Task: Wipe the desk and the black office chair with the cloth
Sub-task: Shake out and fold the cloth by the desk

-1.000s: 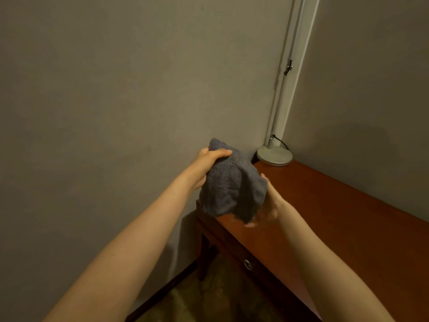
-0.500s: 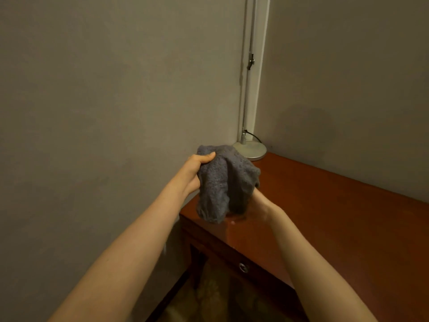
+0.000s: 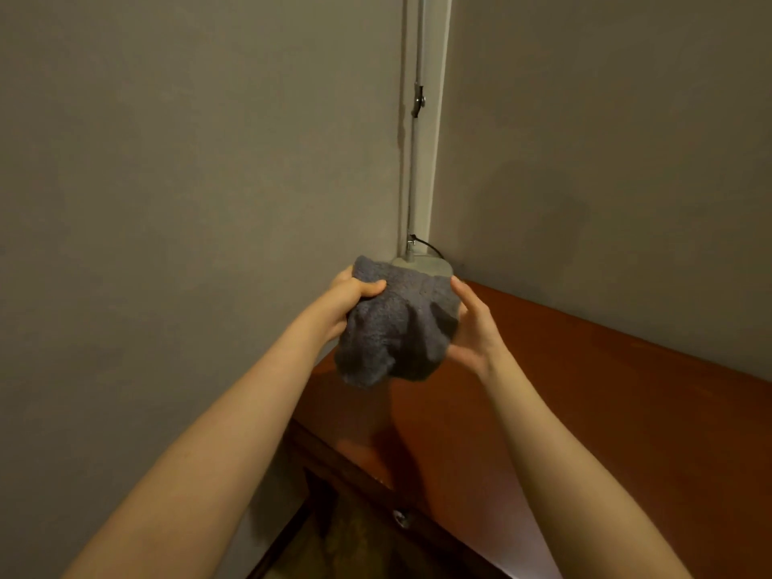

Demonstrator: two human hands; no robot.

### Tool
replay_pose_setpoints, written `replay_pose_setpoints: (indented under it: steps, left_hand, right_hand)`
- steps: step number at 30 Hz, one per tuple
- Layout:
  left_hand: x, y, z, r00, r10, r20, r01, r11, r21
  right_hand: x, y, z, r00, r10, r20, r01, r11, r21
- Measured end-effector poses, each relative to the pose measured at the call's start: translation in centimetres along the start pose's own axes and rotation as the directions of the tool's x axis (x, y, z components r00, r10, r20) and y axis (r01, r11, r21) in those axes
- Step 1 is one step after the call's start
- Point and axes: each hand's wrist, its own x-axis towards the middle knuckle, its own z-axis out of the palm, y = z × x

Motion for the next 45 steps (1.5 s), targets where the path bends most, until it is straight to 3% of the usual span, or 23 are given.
replay_pose_setpoints:
  steps: [3,5,8,11,14,16,18,20,24,28,30,32,33,34,36,38,41,43,45]
  left_hand:
    - [2.0,0.2,2.0,0.998,0.059,0.008,-0.059,0.997,0.045]
    - [3.4,-0.1,3.1,0.997,0.075,0.01,-0.076,0.994,0.074]
    - [5.8,-0.5,4.6,0.996,0.089,-0.029,-0.087,0.992,0.09]
    - [8.1,-1.0,5.5,0.993,0.104,-0.054,-0.093,0.981,0.169]
    - [10.7,-1.4,5.7,0.987,0.133,-0.095,-0.102,0.954,0.283]
    - [13.1,-1.7,5.5,0.99,0.119,-0.076,-0.09,0.948,0.307]
    - [15.6,-1.8,5.3,0.998,0.059,0.018,-0.062,0.943,0.327]
    - [18.3,-2.2,5.2,0.998,0.022,0.061,-0.045,0.909,0.414]
    - [23.6,-2.7,5.2,0.989,0.142,-0.049,-0.084,0.795,0.6]
    - [28.5,-2.0,5.6,0.957,0.289,-0.025,-0.182,0.666,0.723]
    - [30.7,-1.7,5.5,0.952,0.307,-0.004,-0.194,0.609,0.769]
    - [33.7,-1.7,5.1,0.956,0.292,0.02,-0.185,0.549,0.815]
    - [34.9,-1.8,4.8,0.961,0.277,0.024,-0.178,0.545,0.819]
    - [36.1,-1.9,4.5,0.968,0.25,0.031,-0.171,0.56,0.811]
    - [38.3,-2.3,4.0,0.985,0.149,0.088,-0.166,0.667,0.727]
    - [39.6,-3.1,4.1,0.989,0.033,0.147,-0.107,0.839,0.534]
    - [40.6,-5.0,4.9,0.985,-0.123,0.124,0.106,0.985,0.135]
    - [40.8,-6.7,5.3,0.96,-0.214,0.183,0.226,0.973,-0.048]
    - [41.5,-8.5,5.1,0.932,-0.276,0.236,0.309,0.944,-0.113]
  right_hand:
    - [1.1,-2.1,-1.0,0.985,0.152,-0.087,-0.156,0.987,-0.042]
    - [1.9,-3.2,-1.9,0.975,0.177,-0.135,-0.185,0.982,-0.043]
    - [3.5,-4.3,-3.6,0.957,0.053,-0.285,-0.088,0.99,-0.112]
    - [6.1,-4.8,-5.4,0.886,-0.115,-0.45,0.022,0.978,-0.206]
    - [8.5,-5.2,-6.6,0.823,-0.197,-0.533,0.017,0.946,-0.323]
    - [10.0,-5.8,-7.4,0.817,-0.235,-0.527,-0.037,0.89,-0.454]
    - [11.4,-6.6,-8.0,0.858,-0.278,-0.433,-0.017,0.825,-0.564]
    - [12.8,-7.5,-8.7,0.879,-0.325,-0.349,-0.016,0.711,-0.703]
    - [17.4,-8.5,-9.8,0.815,-0.468,-0.342,-0.161,0.385,-0.909]
    - [22.1,-9.8,-10.3,0.783,-0.534,-0.32,-0.342,0.06,-0.938]
    - [23.7,-10.2,-11.1,0.796,-0.504,-0.335,-0.386,0.003,-0.923]
    - [25.9,-10.3,-12.6,0.835,-0.452,-0.314,-0.323,0.06,-0.944]
    - [26.7,-10.2,-13.4,0.858,-0.415,-0.303,-0.253,0.174,-0.952]
    - [27.4,-10.2,-14.1,0.875,-0.372,-0.309,-0.174,0.355,-0.918]
    - [28.7,-10.3,-14.8,0.877,-0.294,-0.38,-0.079,0.692,-0.718]
    - [30.0,-10.1,-15.2,0.844,-0.233,-0.483,-0.047,0.865,-0.5]
    - [32.0,-9.3,-15.5,0.826,-0.073,-0.559,-0.029,0.985,-0.171]
    - [33.5,-8.1,-16.3,0.828,0.019,-0.56,-0.038,0.999,-0.022]
    - [35.1,-6.7,-17.4,0.832,0.084,-0.548,-0.031,0.994,0.106]
